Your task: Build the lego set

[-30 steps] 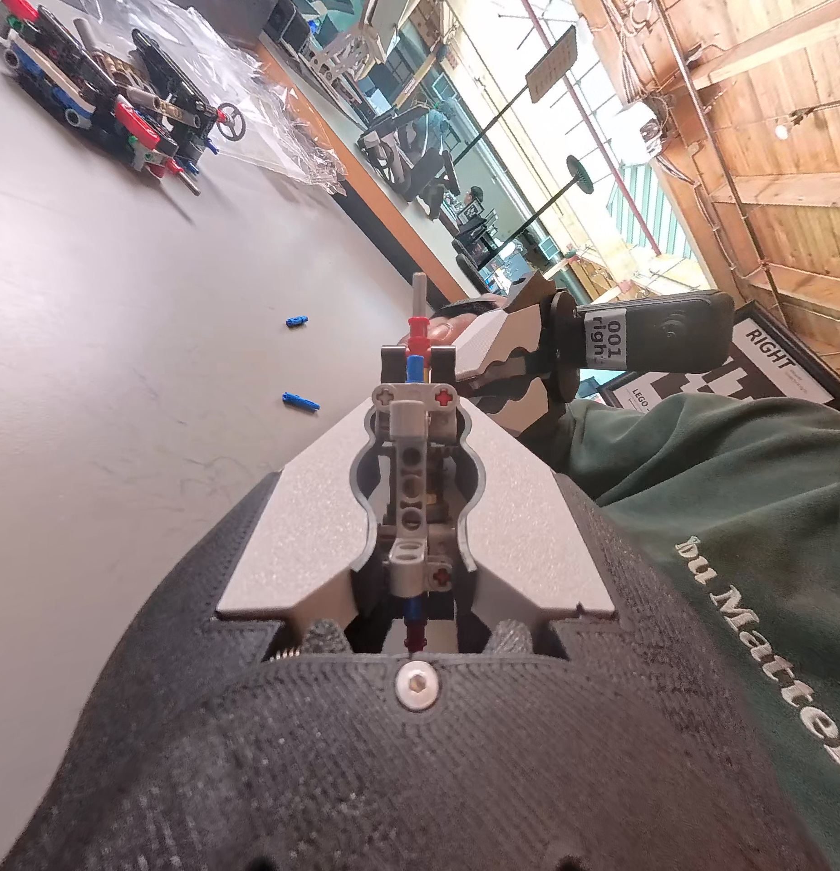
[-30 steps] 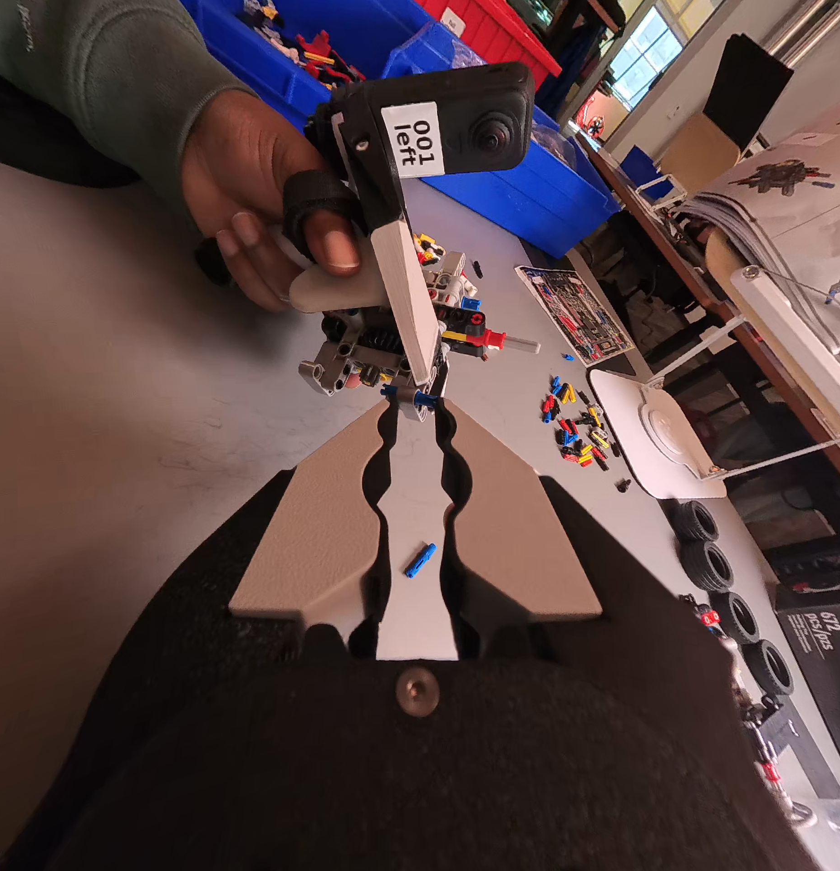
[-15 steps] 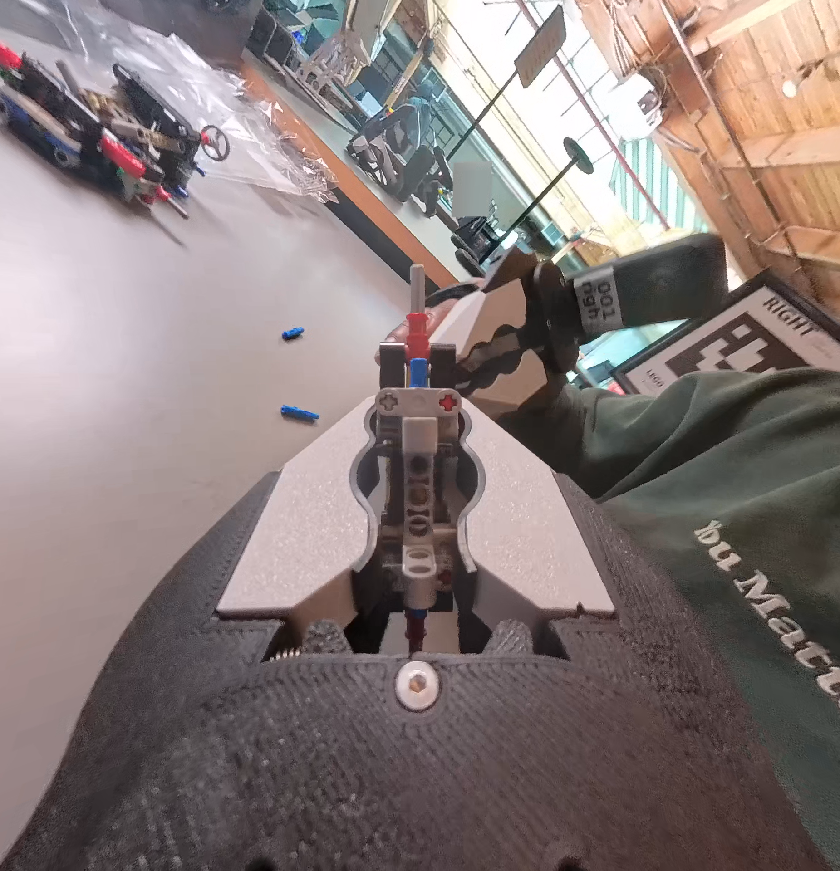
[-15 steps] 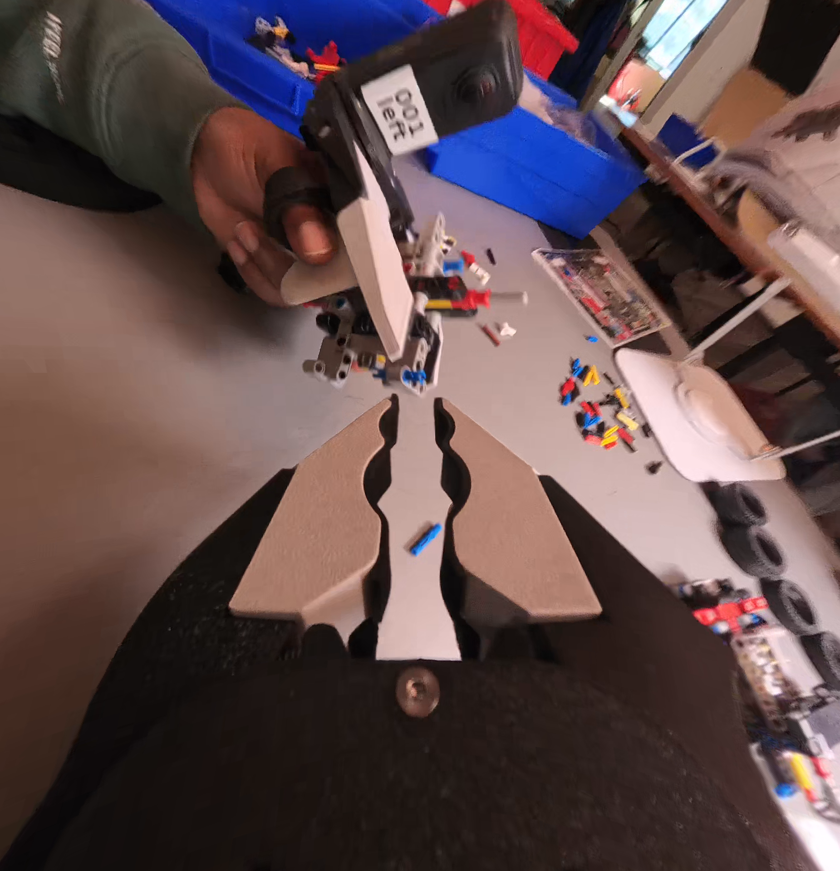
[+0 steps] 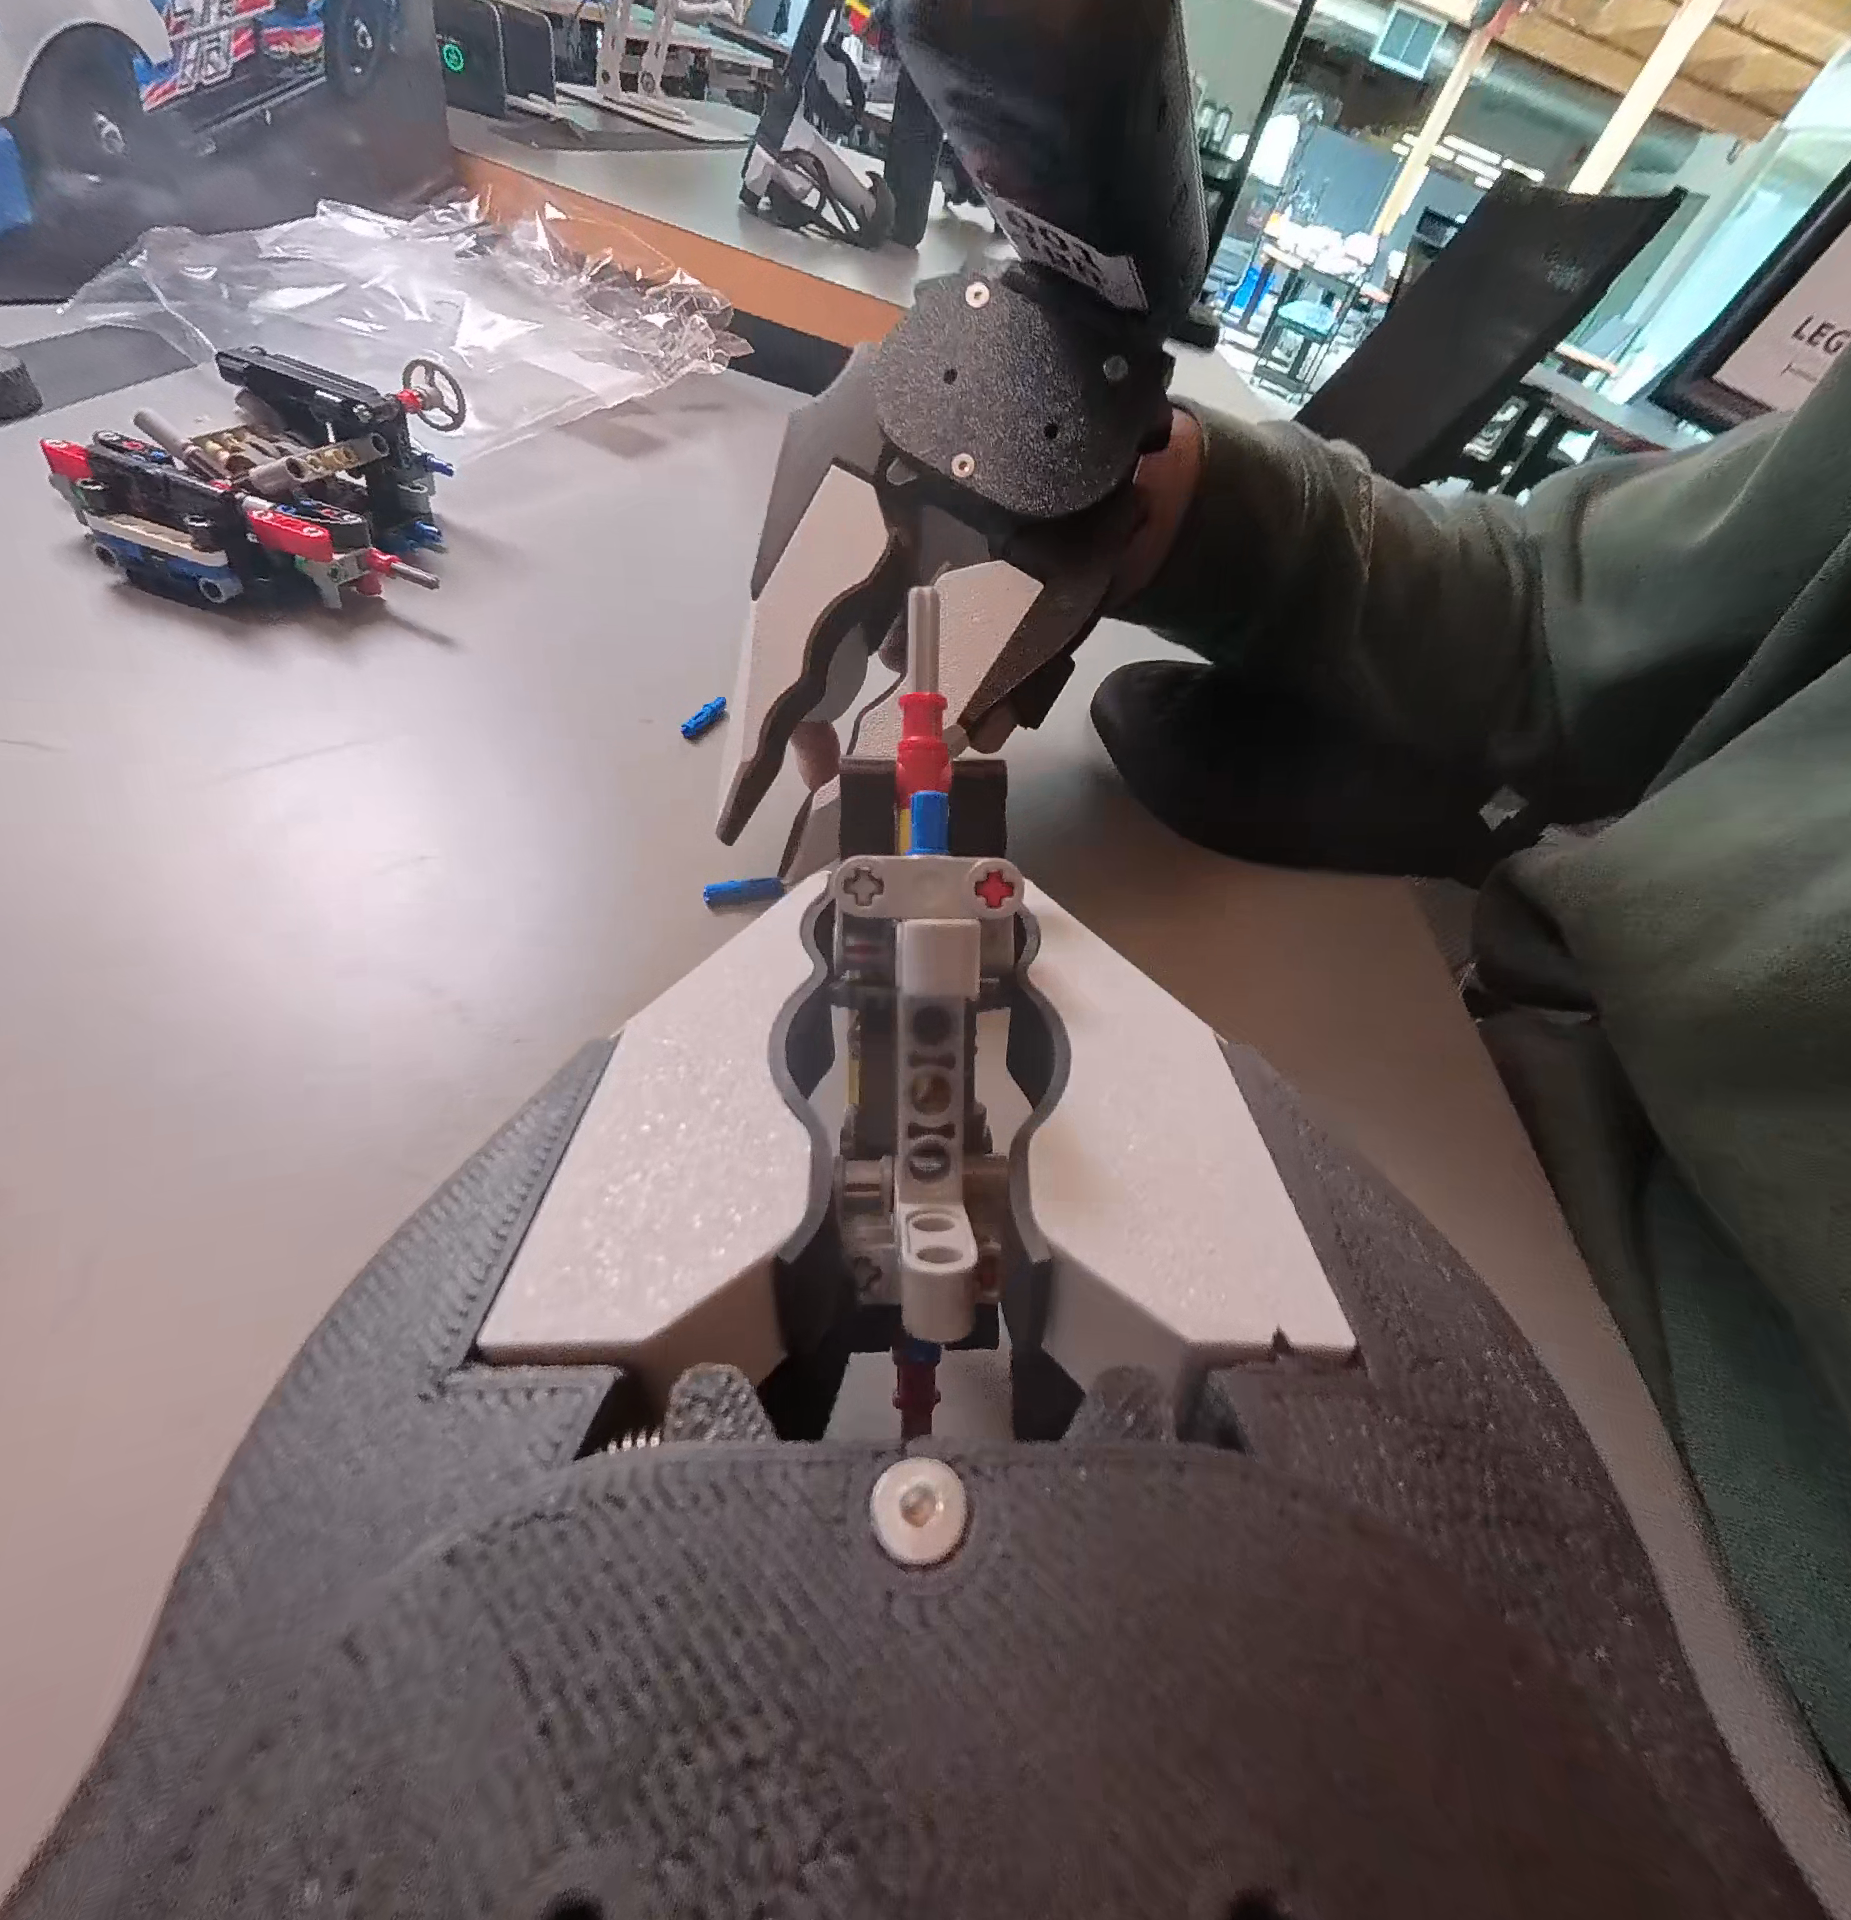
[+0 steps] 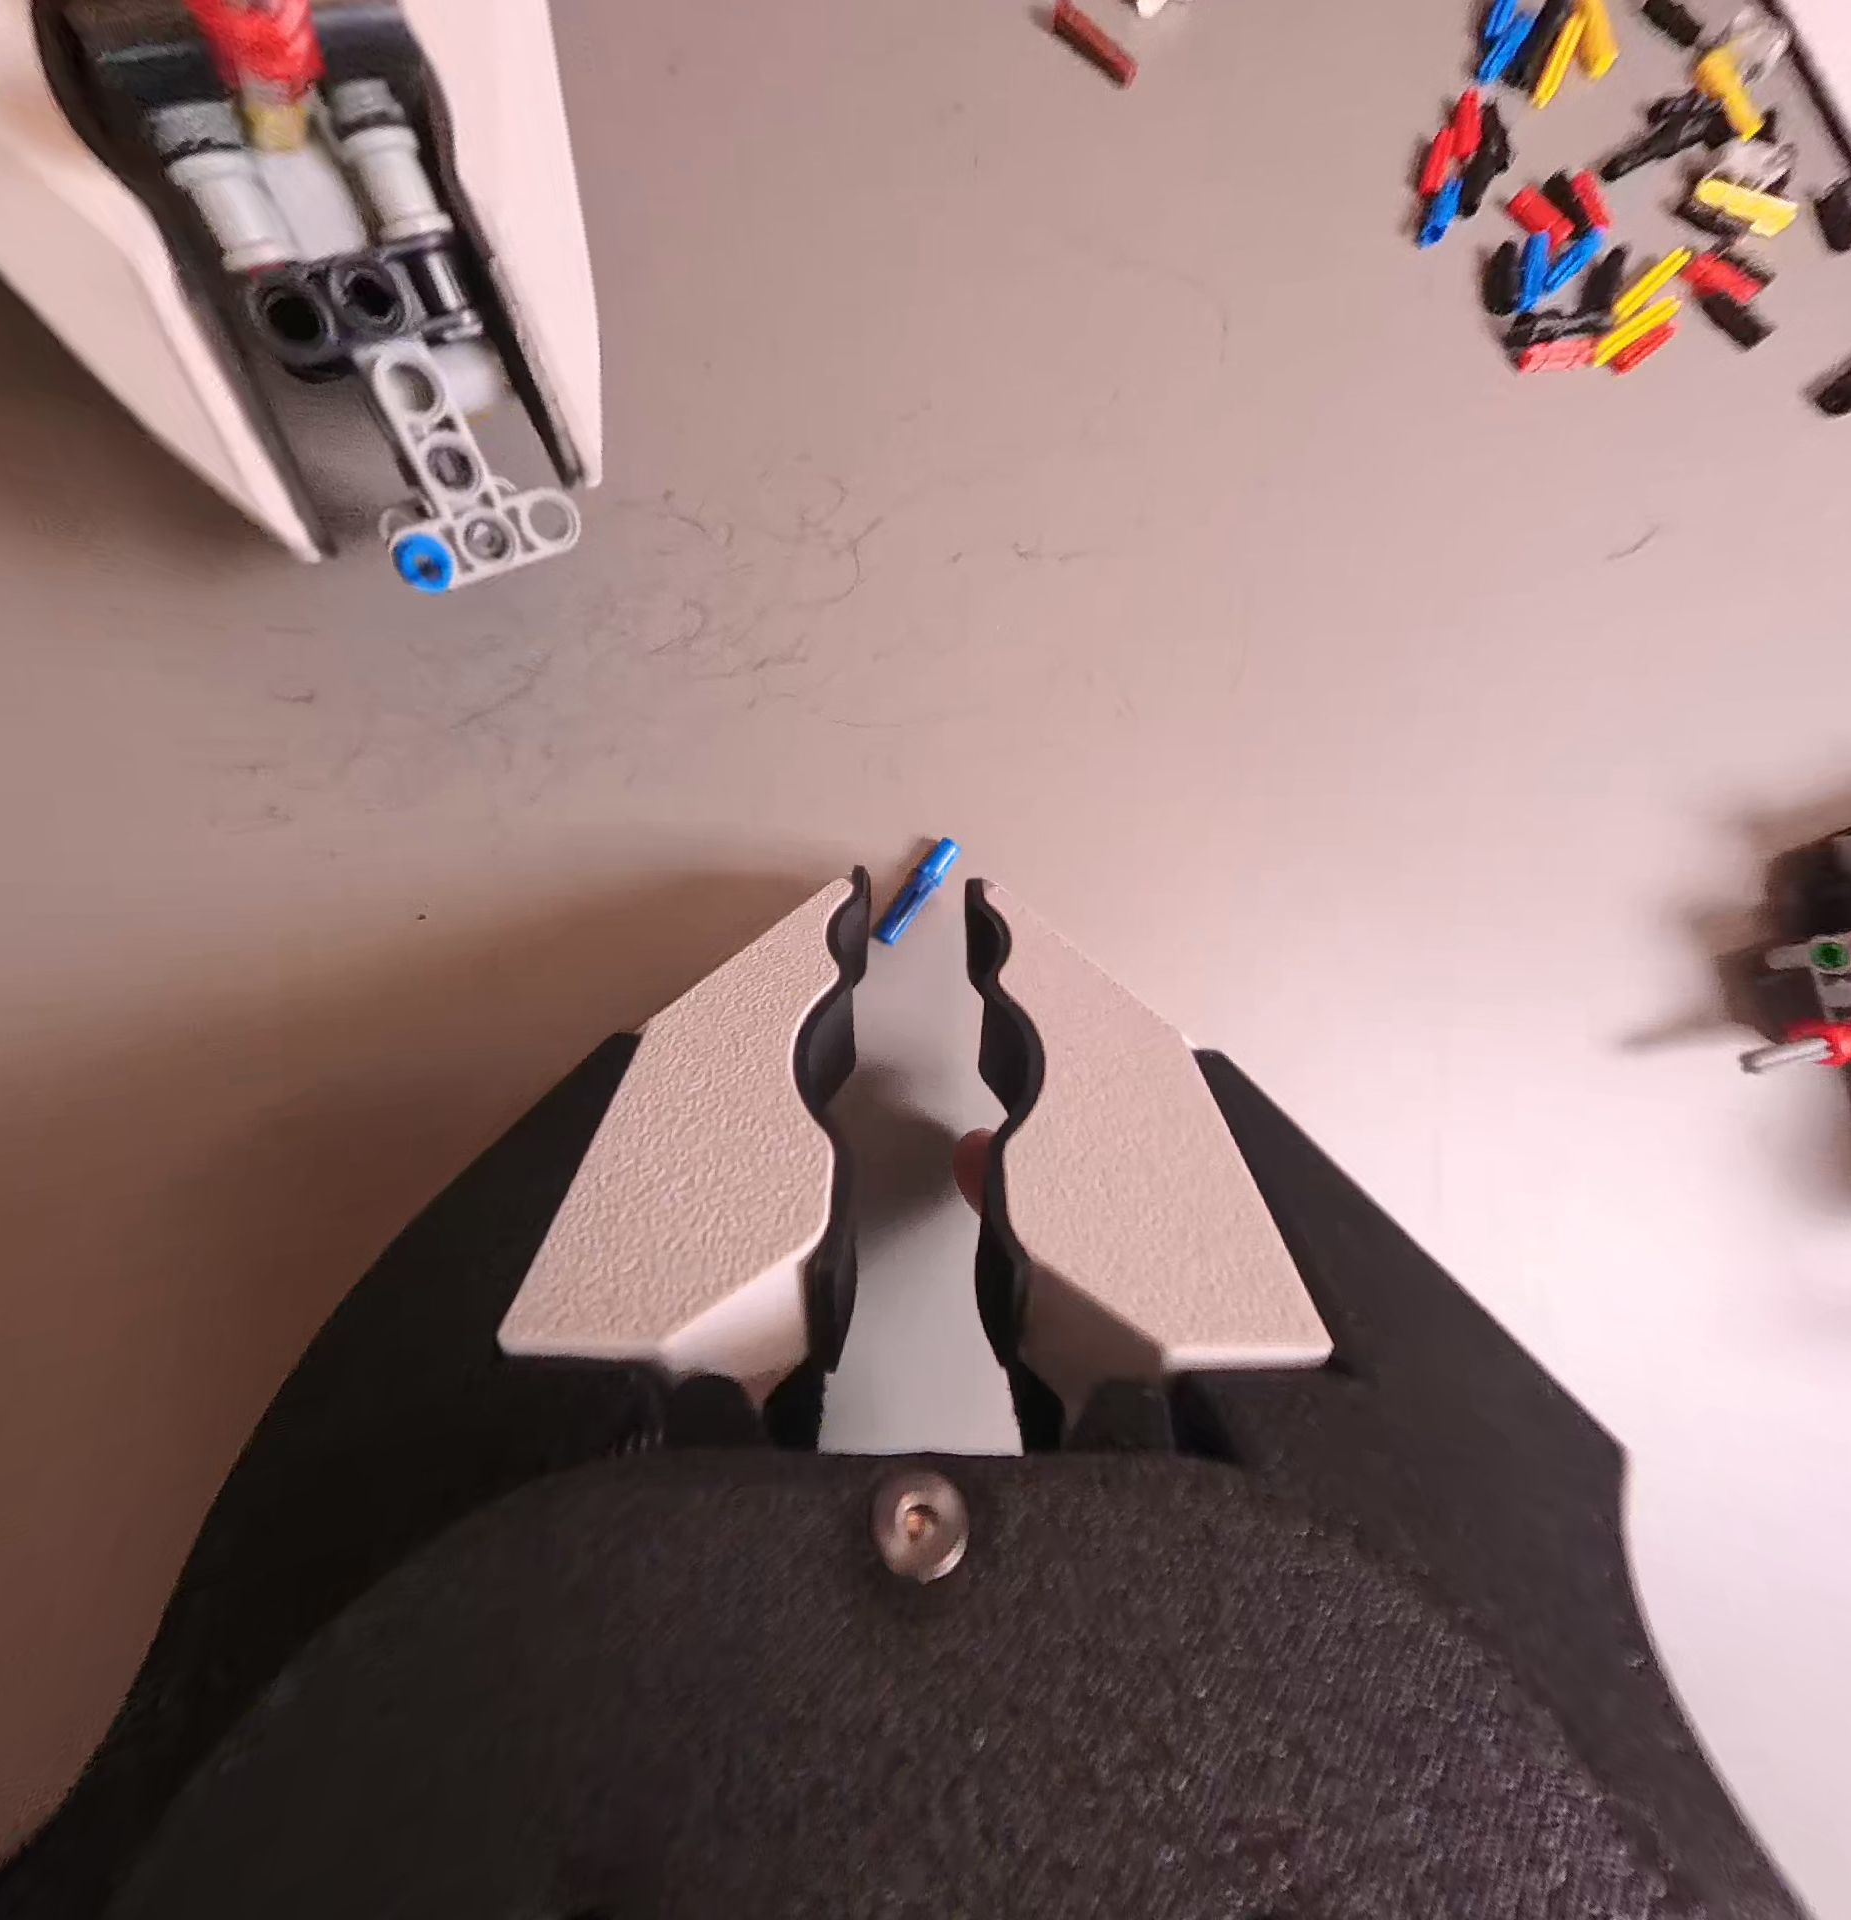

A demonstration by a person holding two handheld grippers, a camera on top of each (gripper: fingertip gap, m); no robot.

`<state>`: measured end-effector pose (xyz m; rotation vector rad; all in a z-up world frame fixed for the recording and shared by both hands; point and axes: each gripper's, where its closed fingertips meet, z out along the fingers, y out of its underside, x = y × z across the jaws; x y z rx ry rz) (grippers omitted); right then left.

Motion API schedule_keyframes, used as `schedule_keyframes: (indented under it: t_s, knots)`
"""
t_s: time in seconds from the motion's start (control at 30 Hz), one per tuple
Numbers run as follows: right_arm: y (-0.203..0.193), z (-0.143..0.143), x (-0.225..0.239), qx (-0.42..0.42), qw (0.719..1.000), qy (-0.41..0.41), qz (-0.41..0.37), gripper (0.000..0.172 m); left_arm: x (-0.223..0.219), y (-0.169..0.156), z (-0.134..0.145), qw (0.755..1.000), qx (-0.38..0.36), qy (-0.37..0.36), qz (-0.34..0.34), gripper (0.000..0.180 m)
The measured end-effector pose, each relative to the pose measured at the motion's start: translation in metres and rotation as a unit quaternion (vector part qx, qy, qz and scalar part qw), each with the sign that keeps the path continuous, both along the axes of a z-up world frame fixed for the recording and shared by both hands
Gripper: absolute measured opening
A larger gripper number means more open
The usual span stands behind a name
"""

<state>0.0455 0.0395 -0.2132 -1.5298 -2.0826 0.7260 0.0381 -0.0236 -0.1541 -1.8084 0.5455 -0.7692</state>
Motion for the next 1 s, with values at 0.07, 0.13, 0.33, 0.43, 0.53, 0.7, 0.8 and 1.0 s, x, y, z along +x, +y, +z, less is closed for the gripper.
schedule_keyframes:
  t_s: [0.07,0.13,0.33,0.43,0.53,0.7,0.8,1.0]
  knots:
    - [0.001,-0.005,-0.002,0.0,0.999,-0.033,-0.001,0.018,0.0,-0.001,-0.004,1.0,0.0,0.017,-0.001,0.028]
    - [0.002,-0.009,-0.006,-0.003,0.998,-0.059,0.0,0.017,-0.001,-0.001,-0.008,0.999,0.001,0.032,0.0,0.028]
    - [-0.001,-0.006,-0.017,-0.007,0.998,-0.064,0.019,0.002,-0.003,-0.003,-0.013,0.998,0.006,0.062,0.005,0.028]
    - [-0.016,0.022,-0.031,-0.051,0.996,0.057,0.045,0.002,-0.01,0.0,-0.014,0.998,0.0,0.064,0.021,0.028]
    - [-0.02,0.049,-0.035,-0.083,0.983,0.16,0.039,0.002,-0.019,0.004,-0.016,0.998,-0.015,0.052,0.044,0.028]
    - [-0.039,0.083,-0.034,-0.21,0.942,0.263,0.001,0.002,-0.027,0.009,-0.015,0.996,-0.052,0.0,0.07,0.028]
    - [-0.043,0.086,-0.03,-0.231,0.937,0.261,-0.007,0.002,-0.03,0.009,-0.031,0.992,-0.101,0.019,0.078,0.028]
    - [-0.043,0.071,-0.028,-0.212,0.948,0.237,-0.011,0.002,-0.036,0.007,-0.044,0.983,-0.157,0.041,0.084,0.034]
